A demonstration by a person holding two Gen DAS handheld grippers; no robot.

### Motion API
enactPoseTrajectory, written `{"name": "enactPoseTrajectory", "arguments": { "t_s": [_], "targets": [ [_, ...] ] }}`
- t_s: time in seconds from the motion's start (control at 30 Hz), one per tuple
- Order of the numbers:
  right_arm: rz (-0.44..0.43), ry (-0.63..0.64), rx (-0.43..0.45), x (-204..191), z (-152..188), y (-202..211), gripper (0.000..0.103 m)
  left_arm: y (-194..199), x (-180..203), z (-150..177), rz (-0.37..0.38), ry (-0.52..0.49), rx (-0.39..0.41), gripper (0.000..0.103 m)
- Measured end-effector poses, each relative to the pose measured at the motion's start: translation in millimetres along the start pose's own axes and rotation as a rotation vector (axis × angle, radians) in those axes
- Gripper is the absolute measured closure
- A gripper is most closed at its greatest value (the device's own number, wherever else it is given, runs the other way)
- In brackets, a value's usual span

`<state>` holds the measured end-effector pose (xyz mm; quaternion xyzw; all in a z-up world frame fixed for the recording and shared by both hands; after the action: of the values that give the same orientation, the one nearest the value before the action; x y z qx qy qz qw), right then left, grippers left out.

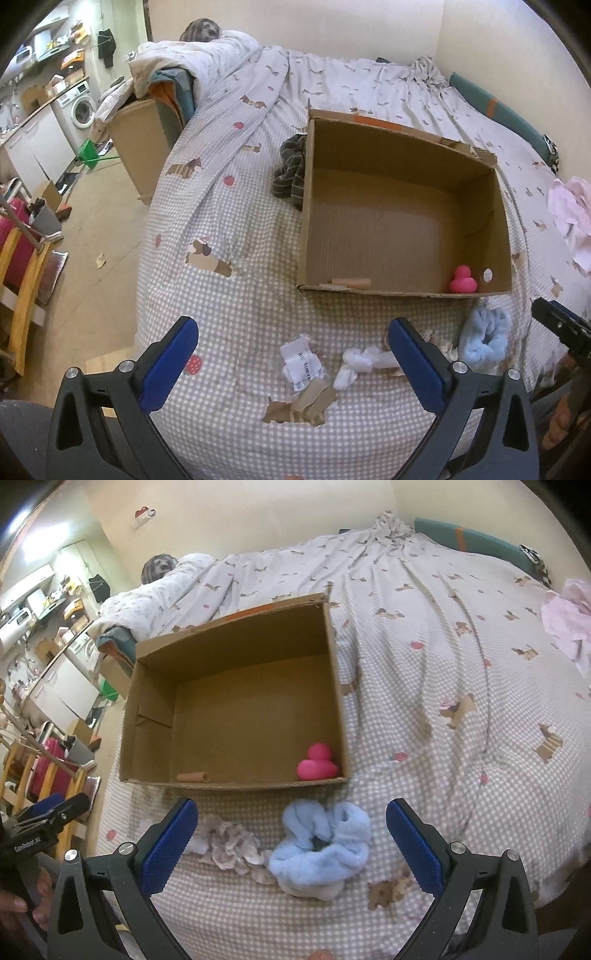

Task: Organize soft objects
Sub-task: 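Grasp the light-blue fluffy scrunchie with the right tool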

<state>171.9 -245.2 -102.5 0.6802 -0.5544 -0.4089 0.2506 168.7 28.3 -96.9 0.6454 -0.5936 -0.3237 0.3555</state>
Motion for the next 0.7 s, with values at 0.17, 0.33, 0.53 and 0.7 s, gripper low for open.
{"name": "enactPoseTrajectory", "arguments": {
  "t_s": [0.17, 0.33, 0.53, 0.7],
  "targets": [
    [0.019, -0.059, -0.007, 21.0, 0.4, 2.0, 0.0, -3.3, -12.3, 6.8, -0.03, 0.011, -0.018, 0.001],
    [0.09, -0.186, -0.027, 54.0, 5.3, 0.1, 0.0, -10.7, -24.4, 12.6, -0.065, 0.021, -0.046, 0.001],
    [0.07, -0.239, -0.175, 59.3, 24.4, -27.4, 0.0, -18.8, -36.5, 16.5, -0.063, 0.066, -0.087, 0.0],
    [0.077, -0.093, -0.269, 28.0, 36.2, -53.5, 0.0, -24.4, -44.0, 18.8, -0.049, 0.114, -0.116, 0.001]
  ]
}}
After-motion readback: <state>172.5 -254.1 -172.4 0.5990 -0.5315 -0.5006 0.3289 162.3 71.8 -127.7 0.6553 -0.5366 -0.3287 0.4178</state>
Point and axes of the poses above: each gripper's, at about its wrist camera, not at the fingertips, and y roughly against the way its jaws point, x to its right, z to its underside, the point moved 8 cm from there along -y, roughly the way its jaws point
